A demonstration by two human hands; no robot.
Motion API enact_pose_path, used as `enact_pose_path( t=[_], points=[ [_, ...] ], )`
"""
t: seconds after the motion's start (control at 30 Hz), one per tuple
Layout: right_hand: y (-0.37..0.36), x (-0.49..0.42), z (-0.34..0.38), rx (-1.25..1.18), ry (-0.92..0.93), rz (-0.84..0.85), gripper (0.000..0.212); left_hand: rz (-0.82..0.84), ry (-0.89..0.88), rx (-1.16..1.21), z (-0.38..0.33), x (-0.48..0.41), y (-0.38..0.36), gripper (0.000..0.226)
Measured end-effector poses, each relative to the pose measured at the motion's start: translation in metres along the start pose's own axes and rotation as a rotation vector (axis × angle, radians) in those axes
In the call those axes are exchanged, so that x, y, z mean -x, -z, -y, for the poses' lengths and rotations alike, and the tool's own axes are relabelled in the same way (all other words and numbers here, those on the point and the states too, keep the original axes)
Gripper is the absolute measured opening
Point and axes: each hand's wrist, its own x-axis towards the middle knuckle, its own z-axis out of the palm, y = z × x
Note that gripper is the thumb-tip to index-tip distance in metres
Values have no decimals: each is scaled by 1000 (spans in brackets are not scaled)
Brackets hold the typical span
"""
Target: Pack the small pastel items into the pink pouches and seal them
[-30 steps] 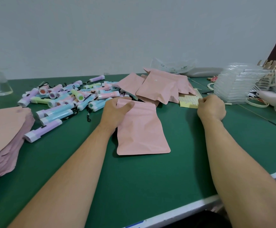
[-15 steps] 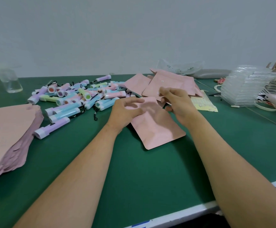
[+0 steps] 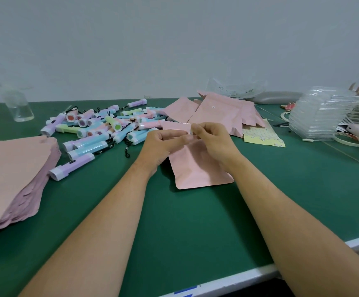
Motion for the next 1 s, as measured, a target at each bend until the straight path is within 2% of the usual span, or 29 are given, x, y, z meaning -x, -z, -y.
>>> enact_pose_path(
  t=[0.07,0.27,0.37,0.47,0.53,0.6,0.7,0.83,1.0],
  points=[
    [-2,-1,-1,-9,0,13,42,22,-13,-20,1,-1,0,32],
    [-5,0,-2,33,23,46,44,24,-28,-66,4,-2,1,15],
    [-5,-1,-2,31,26,46,45,34,-25,-89,5,-3,0,17],
    [3,-6,-2,46,22,-64,37,11,-14,-106,6,-5,0,23],
    [23,-13,-6,127,46,-204,30,-21,11,-107,8,-6,0,17],
    [54,-18,-17,331,40,-347,24,-35,32,-97,9,-7,1,11],
    [102,-20,-46,586,-113,-529,25,-42,32,-87,10,-7,1,8],
    [126,-25,-69,636,-298,-565,25,-81,14,-88,10,-7,0,3],
    [124,-34,-74,811,-333,-523,23,-100,17,-78,11,-8,0,2]
  ],
)
